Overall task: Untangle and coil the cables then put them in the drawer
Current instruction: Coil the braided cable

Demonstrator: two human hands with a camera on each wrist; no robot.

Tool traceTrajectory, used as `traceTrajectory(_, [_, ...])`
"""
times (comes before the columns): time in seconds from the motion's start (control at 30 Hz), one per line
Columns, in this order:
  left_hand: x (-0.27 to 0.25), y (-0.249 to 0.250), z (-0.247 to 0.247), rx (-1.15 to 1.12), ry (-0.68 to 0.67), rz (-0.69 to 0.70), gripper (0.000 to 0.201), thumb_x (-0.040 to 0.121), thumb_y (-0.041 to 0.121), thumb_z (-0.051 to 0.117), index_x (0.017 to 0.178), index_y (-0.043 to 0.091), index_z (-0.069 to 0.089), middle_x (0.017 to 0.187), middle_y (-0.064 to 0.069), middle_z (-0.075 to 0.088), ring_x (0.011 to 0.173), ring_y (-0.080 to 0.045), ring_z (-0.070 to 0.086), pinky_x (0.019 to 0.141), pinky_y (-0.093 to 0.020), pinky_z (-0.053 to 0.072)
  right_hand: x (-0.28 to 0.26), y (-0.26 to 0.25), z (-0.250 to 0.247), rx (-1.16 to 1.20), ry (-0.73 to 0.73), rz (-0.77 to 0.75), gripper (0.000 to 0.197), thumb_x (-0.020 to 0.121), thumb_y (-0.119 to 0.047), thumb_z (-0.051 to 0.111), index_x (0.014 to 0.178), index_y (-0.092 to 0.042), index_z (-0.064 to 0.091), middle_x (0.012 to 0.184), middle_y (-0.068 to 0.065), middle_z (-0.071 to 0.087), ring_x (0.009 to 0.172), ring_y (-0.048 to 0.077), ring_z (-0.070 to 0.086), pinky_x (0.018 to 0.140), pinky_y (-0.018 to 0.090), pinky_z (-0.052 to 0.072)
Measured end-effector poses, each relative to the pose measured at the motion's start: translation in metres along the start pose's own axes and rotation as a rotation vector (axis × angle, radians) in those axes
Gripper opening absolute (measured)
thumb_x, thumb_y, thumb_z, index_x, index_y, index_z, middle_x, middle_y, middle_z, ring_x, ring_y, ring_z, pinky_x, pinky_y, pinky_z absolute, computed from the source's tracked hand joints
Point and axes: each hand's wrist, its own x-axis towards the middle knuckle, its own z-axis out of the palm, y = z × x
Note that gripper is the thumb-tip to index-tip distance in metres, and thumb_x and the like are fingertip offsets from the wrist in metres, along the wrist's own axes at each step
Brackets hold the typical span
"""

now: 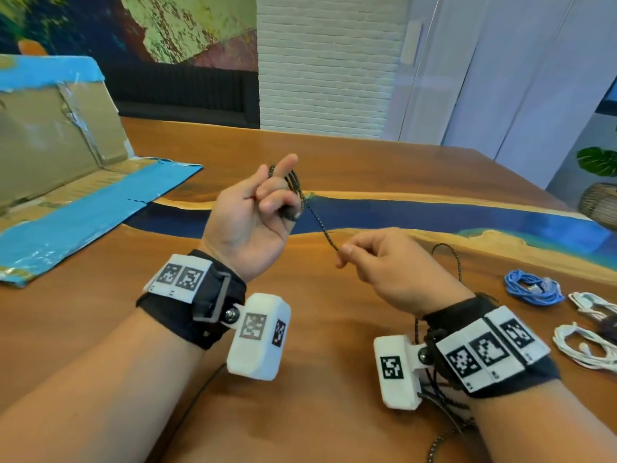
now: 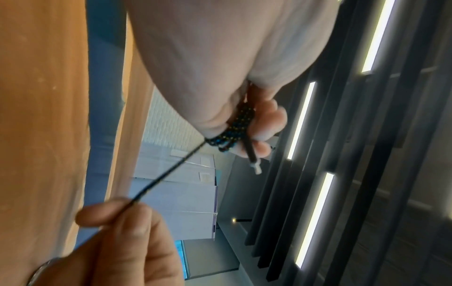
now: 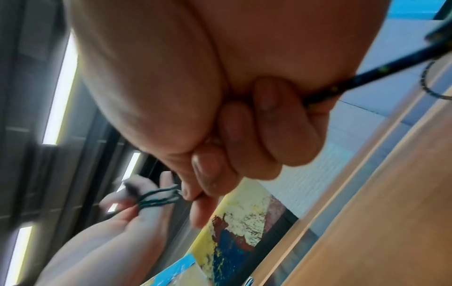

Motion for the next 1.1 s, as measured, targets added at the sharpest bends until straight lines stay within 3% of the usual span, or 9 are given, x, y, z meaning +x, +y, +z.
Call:
traceTrajectory(0.13, [0.004,-0.023,0.003,0.197,0.146,0.153,0.035,0.112,0.015,0.033,0.131,-0.004,0.055,0.074,0.000,0.059,0.082,-0.016,0.074,0.095,-0.034,0.057,-0.007,-0.020,0.017,0.023,-0.260,-0.093,0.031,0.107,-0.030,0.048,0.089,-0.019,0.072,0.061,0.003,0.064,0.057,0.019,0.053,0.068,0.035,0.048])
traceTrajectory(0.2, [0.005,-0.028,0.000,0.474,0.165,0.146,0.031,0.112,0.014,0.037,0.126,-0.003,0.058,0.091,-0.008,0.069,0.098,-0.019,0.075,0.096,-0.031,0.056,-0.009,-0.021,0.020,0.068,-0.299,-0.160,0.028,0.106,-0.026,0.051,0.089,-0.017,0.072,0.068,0.003,0.071,0.063,0.021,0.057,0.073,0.036,0.049])
traceTrajectory(0.27, [0.002,-0.026,-0.001,0.824,0.139,0.112,0.031,0.111,0.015,0.041,0.126,-0.006,0.060,0.109,-0.017,0.073,0.100,-0.016,0.074,0.088,-0.025,0.057,-0.008,-0.018,0.016,0.169,-0.254,-0.186,0.026,0.105,-0.021,0.054,0.088,-0.012,0.072,0.064,0.001,0.068,0.054,0.015,0.047,0.059,0.030,0.043])
traceTrajectory(0.33, [-0.002,-0.022,0.002,1.152,0.086,0.065,0.031,0.110,0.015,0.044,0.114,-0.004,0.069,0.113,-0.011,0.075,0.096,-0.005,0.071,0.081,-0.021,0.053,-0.005,-0.011,0.009,0.295,-0.168,-0.166,0.027,0.104,-0.019,0.055,0.086,-0.006,0.071,0.056,-0.001,0.058,0.048,0.010,0.040,0.053,0.021,0.036])
traceTrajectory(0.43, [-0.008,-0.021,0.008,1.405,-0.008,-0.060,0.033,0.110,0.019,0.044,0.102,0.005,0.073,0.081,-0.001,0.070,0.074,-0.012,0.066,0.075,-0.036,0.054,-0.003,-0.001,-0.001,0.508,-0.064,-0.100,0.029,0.103,-0.017,0.057,0.077,-0.007,0.067,0.049,-0.006,0.042,0.045,0.010,0.029,0.046,0.023,0.023])
traceTrajectory(0.5, [-0.010,-0.019,0.010,1.487,-0.075,-0.153,0.037,0.110,0.030,0.044,0.102,0.009,0.073,0.059,-0.003,0.050,0.056,-0.019,0.047,0.074,-0.046,0.054,0.000,0.007,-0.007,0.574,-0.001,-0.062,0.028,0.100,-0.019,0.060,0.074,-0.012,0.068,0.051,-0.005,0.036,0.046,0.013,0.023,0.045,0.026,0.017])
traceTrajectory(0.6, [-0.013,-0.016,0.010,1.477,-0.136,-0.260,0.042,0.107,0.040,0.050,0.097,0.008,0.075,0.061,-0.005,0.034,0.059,-0.023,0.035,0.070,-0.041,0.046,0.003,0.015,-0.011,0.458,0.098,-0.056,0.027,0.100,-0.023,0.062,0.077,-0.012,0.072,0.051,-0.006,0.037,0.045,0.011,0.027,0.044,0.022,0.025])
traceTrajectory(0.8, [-0.015,-0.011,0.007,1.295,-0.185,-0.329,0.040,0.108,0.027,0.050,0.072,0.011,0.054,0.052,0.001,0.021,0.047,-0.017,0.017,0.052,-0.031,0.031,0.006,0.011,-0.005,0.211,0.194,-0.114,0.039,0.104,-0.034,0.054,0.078,-0.008,0.067,0.047,-0.009,0.035,0.043,0.006,0.028,0.045,0.018,0.028])
traceTrajectory(1.1, [-0.014,-0.015,0.010,1.106,-0.128,-0.266,0.037,0.107,0.022,0.050,0.072,0.012,0.056,0.056,-0.002,0.017,0.048,-0.016,0.013,0.045,-0.024,0.030,0.007,0.007,-0.004,0.165,0.227,-0.077,0.050,0.108,-0.040,0.041,0.066,-0.014,0.049,0.046,-0.012,0.033,0.043,0.005,0.028,0.045,0.019,0.030])
